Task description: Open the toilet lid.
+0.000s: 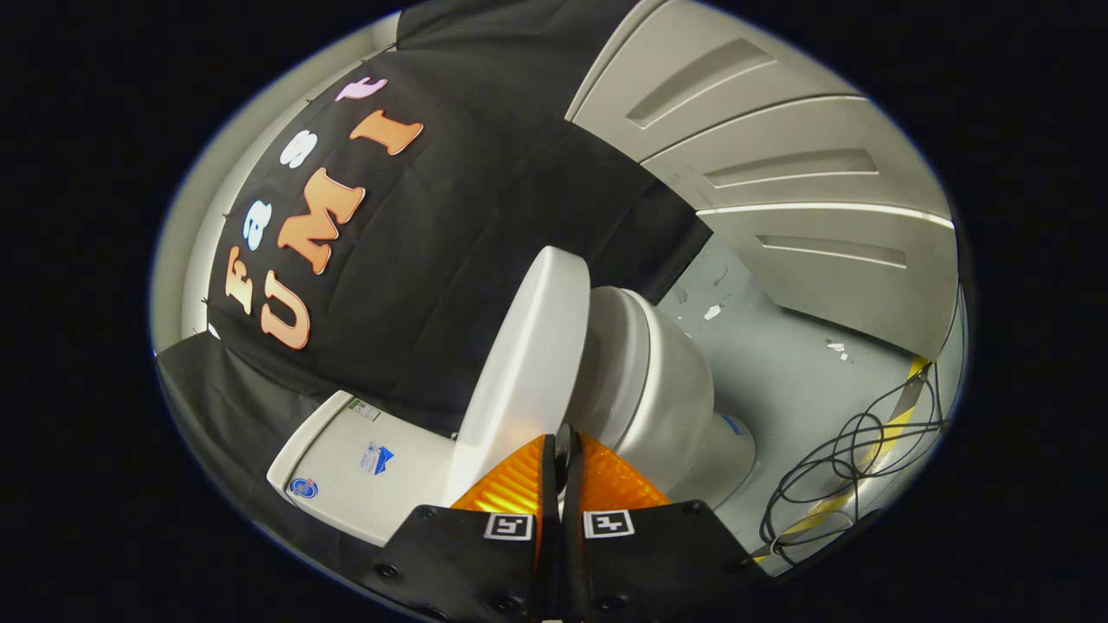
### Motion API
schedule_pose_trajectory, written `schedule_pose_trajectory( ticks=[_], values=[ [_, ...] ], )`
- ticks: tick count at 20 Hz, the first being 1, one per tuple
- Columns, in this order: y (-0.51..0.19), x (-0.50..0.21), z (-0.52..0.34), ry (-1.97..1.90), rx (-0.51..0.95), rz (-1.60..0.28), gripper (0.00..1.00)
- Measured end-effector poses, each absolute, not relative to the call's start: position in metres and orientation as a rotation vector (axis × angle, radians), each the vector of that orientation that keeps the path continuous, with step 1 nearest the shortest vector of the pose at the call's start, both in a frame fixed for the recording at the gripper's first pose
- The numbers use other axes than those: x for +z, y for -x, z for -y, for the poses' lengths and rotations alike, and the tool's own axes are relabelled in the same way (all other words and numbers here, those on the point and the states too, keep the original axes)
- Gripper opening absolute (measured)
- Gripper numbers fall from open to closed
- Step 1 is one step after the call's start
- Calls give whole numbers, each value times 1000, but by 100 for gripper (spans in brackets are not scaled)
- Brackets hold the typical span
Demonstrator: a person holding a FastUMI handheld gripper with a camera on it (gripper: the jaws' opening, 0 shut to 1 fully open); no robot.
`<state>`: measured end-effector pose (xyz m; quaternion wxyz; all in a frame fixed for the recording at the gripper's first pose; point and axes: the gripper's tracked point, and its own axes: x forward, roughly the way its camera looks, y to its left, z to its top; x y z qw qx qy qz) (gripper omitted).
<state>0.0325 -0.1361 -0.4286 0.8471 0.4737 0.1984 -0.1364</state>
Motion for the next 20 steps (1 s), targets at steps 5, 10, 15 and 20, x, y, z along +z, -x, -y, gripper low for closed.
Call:
schedule_pose_trajectory(
  ticks=[5,10,15,20],
  values=[
    [-39,-400,133,-938,-308,-416,8],
    [-46,-381,127,-833,-314,-450,8],
    [-51,-361,123,-798,-324,-448,8],
    [-61,-330,111,-732,-312,-442,8]
  ],
)
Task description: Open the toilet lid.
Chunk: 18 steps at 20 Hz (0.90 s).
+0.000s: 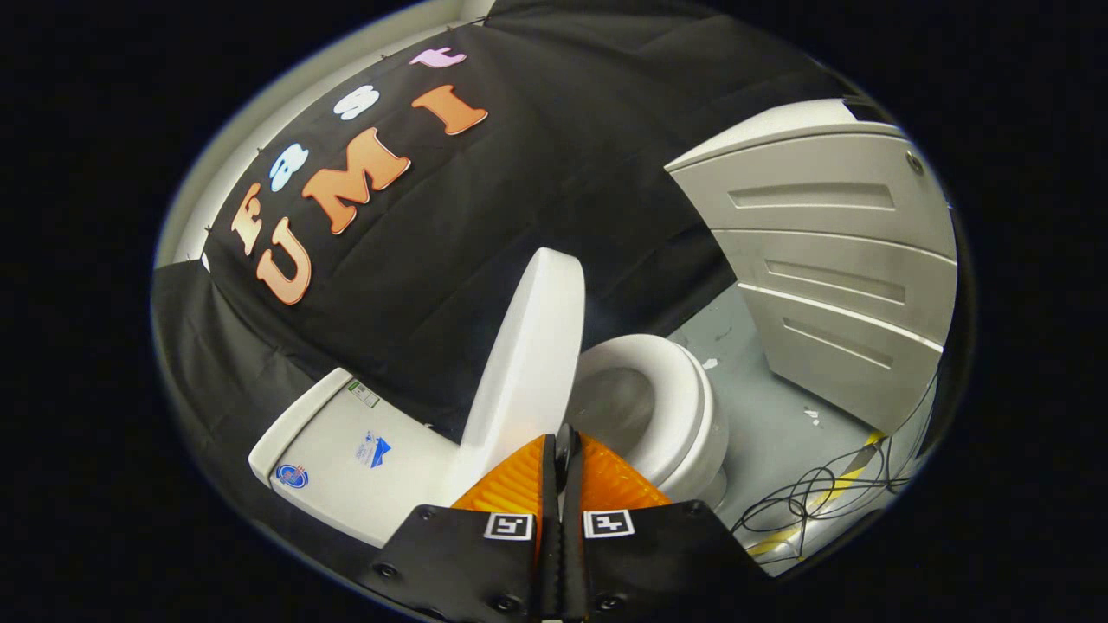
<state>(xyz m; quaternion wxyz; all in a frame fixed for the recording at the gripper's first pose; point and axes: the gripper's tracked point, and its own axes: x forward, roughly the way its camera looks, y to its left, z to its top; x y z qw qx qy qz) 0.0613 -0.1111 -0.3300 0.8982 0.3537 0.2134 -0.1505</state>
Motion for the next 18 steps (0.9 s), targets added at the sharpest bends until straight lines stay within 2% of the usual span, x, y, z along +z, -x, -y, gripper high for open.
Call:
schedule_pose_trajectory(
  ticks=[18],
  values=[
    [-90,-248,60,-404,-270,-503,8]
  ],
)
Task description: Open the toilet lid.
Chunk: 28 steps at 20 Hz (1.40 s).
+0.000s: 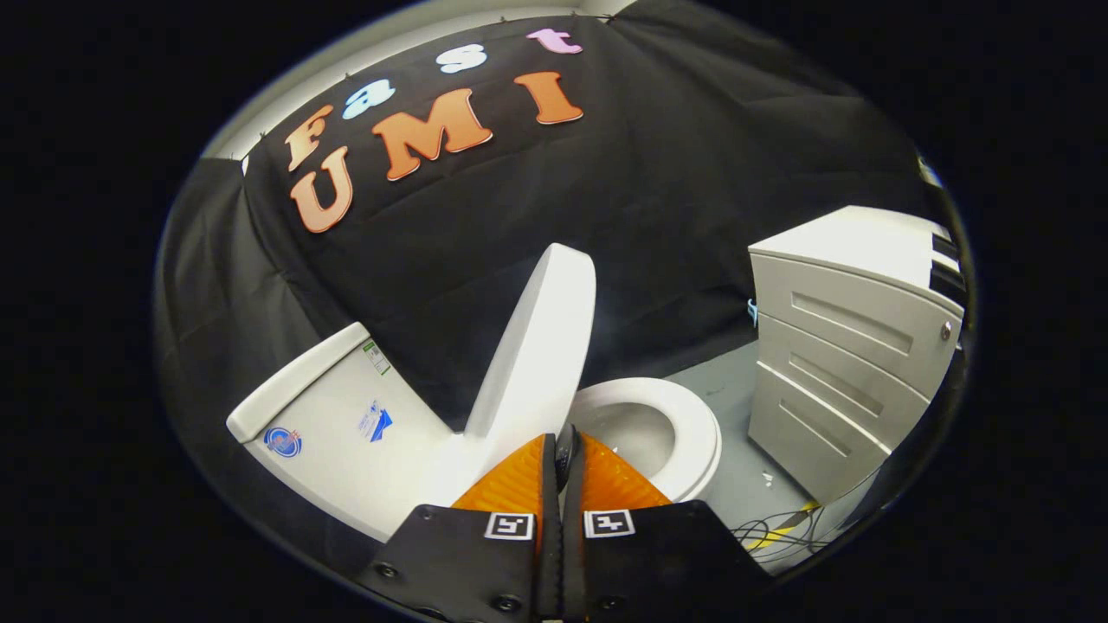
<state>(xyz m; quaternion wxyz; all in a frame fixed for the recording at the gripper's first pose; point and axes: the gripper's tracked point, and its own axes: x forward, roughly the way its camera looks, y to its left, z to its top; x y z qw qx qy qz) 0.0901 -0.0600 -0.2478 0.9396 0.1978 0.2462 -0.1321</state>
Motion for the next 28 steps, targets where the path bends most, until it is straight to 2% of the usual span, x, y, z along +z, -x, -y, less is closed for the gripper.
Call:
schedule_pose_trajectory(
  ticks=[12,28],
  values=[
    [-108,-203,16,-318,-213,-484,8],
    [-137,-158,-71,-189,-64,-441,8]
  ],
)
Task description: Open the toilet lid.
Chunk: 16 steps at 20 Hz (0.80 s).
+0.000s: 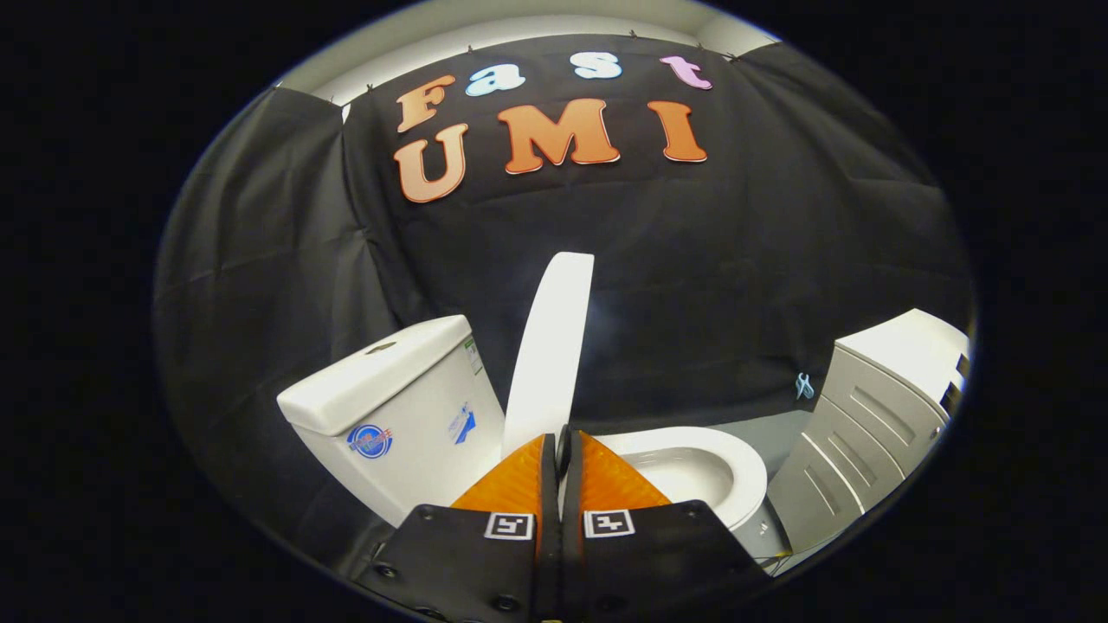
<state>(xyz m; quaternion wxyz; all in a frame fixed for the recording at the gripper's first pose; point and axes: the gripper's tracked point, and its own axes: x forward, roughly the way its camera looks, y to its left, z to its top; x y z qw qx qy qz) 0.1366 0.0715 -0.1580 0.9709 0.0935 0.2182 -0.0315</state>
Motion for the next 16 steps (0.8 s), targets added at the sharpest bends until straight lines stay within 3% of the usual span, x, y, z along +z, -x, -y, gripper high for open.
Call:
schedule_pose_trajectory(
  ticks=[16],
  values=[
    [-156,-137,-163,-77,74,-432,8]
  ],
)
